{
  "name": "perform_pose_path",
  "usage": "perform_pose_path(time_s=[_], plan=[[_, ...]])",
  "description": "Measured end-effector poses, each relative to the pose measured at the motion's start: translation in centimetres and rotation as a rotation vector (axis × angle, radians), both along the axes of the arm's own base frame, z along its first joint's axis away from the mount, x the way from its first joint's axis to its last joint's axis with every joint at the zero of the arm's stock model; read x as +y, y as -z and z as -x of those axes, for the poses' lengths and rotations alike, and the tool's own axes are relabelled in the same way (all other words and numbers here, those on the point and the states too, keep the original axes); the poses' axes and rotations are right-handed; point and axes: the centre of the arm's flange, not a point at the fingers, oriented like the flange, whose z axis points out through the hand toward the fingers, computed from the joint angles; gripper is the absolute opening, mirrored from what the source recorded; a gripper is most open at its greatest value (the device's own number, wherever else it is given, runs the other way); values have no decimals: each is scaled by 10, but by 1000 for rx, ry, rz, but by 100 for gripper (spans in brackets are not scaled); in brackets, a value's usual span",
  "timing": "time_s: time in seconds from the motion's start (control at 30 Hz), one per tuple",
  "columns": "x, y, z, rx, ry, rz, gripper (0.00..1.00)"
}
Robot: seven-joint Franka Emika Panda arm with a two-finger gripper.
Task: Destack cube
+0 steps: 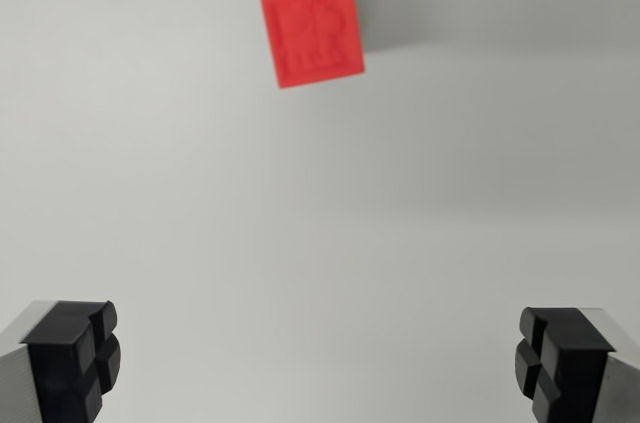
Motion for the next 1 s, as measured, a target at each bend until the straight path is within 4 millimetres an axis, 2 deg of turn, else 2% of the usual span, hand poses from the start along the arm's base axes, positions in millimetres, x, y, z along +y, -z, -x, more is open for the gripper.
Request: perform_pose_path(time_s=[0.5,1.0], plan=[[0,2,-1,2,-4,0,100],[0,34,-15,1,-67,-2,100]])
